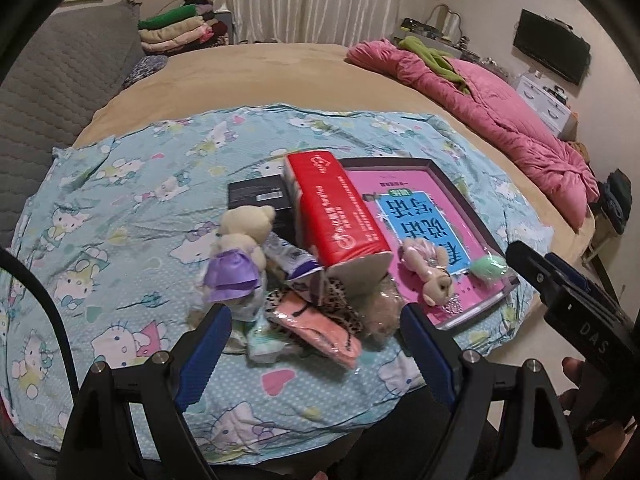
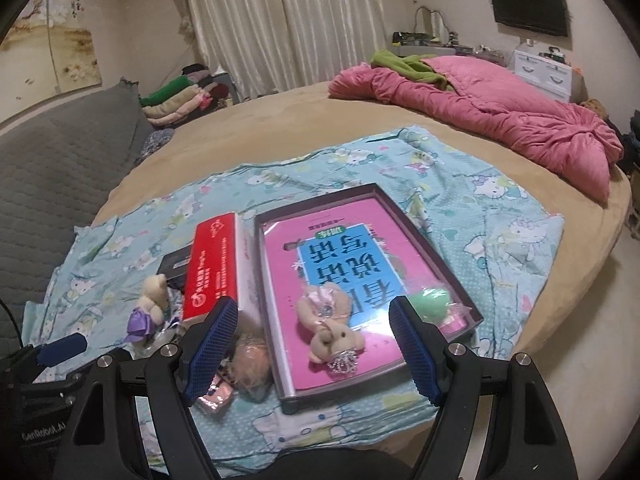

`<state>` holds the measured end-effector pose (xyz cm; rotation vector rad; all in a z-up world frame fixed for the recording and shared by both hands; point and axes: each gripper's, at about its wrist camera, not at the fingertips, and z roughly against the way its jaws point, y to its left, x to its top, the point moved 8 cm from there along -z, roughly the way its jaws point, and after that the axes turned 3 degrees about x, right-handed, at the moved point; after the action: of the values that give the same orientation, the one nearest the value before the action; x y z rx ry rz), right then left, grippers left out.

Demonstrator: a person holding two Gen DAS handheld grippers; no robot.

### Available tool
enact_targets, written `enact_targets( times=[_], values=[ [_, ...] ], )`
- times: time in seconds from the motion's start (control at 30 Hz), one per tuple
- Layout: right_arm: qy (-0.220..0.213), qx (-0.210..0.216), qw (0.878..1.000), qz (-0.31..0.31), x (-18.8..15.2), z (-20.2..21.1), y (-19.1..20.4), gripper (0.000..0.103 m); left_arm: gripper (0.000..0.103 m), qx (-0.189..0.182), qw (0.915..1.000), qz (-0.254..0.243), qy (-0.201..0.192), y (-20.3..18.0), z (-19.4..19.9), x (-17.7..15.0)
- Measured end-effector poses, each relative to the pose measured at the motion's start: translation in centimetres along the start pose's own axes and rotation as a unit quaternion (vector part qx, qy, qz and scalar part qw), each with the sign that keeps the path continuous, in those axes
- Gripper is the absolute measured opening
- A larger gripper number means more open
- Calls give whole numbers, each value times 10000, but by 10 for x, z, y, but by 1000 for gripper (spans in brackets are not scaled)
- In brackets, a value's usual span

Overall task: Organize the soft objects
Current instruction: 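Withdraw both grippers from the tray back toward the pile, then grasp the clear bag of brown bread with right while left approaches the teddy bear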

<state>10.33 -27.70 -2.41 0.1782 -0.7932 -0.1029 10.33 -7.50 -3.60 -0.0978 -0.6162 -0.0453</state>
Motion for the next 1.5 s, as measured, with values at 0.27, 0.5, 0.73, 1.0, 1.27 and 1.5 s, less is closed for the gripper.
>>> enact_targets(
  times=[0.27, 0.5, 0.73, 1.0, 1.27, 1.5],
  values=[
    [79, 97, 9997, 214, -5, -1, 20, 79, 86, 104, 9995, 291, -25, 35, 3, -3],
    [175, 186, 9989, 391, -12, -4, 36, 79, 86, 217, 9978, 630, 11, 73, 3, -8],
    [427, 131, 9968, 664, -24, -16, 48, 79, 86, 288, 9962, 813, 119, 96, -4, -18],
    [759, 40, 9934, 861, -37, -34, 50, 79, 86, 170, 9949, 964, 229, 104, -20, -18],
    [1142, -36, 9861, 1205, -49, -52, 54, 79, 86, 70, 9954, 854, 424, 96, -57, 3],
    [1546, -100, 9734, 1690, -61, -74, 57, 79, 86, 148, 9949, 775, 633, 95, -87, 10]
  ],
)
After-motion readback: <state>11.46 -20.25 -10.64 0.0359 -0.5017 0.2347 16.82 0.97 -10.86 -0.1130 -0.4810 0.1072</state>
